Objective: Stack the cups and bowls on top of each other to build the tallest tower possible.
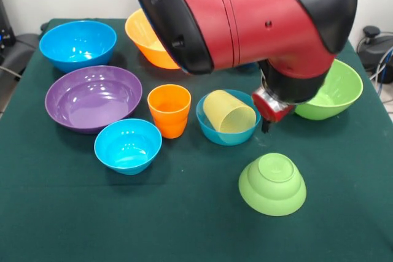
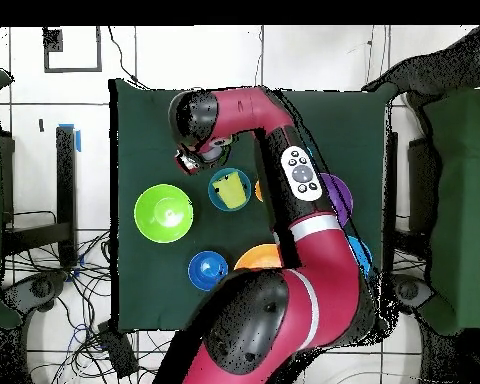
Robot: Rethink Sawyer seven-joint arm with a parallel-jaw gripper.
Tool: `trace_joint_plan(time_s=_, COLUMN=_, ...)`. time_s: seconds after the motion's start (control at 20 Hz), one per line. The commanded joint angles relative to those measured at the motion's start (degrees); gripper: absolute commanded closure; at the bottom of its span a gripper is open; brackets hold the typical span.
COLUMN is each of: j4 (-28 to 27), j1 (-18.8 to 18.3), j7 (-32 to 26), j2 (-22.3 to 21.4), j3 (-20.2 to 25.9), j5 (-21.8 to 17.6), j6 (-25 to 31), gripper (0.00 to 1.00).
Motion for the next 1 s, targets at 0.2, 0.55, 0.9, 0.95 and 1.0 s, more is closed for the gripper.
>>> trace_joint_plan(time_s=0.2, j4=10.81, j1=-2.36, j7=-14.38, j2=-10.89, j3=-1.42, j5=-2.51, j6=1.34, gripper=0.0)
trace_joint_plan(time_s=0.55, j4=16.03, j1=-4.38, j7=-13.0, j2=-13.79, j3=-1.12, j5=-3.05, j6=-1.57, gripper=0.0)
trace_joint_plan(time_s=0.9, j4=16.02, j1=-4.81, j7=-14.53, j2=-10.98, j3=-1.0, j5=-5.64, j6=-4.33, gripper=0.0)
trace_joint_plan(time_s=0.95, j4=16.25, j1=-5.05, j7=-14.7, j2=-10.56, j3=-1.02, j5=-5.96, j6=-5.03, gripper=0.0)
trace_joint_plan(time_s=1.0, j4=16.49, j1=-5.28, j7=-14.86, j2=-10.14, j3=-1.04, j5=-6.27, j6=-5.74, gripper=0.0)
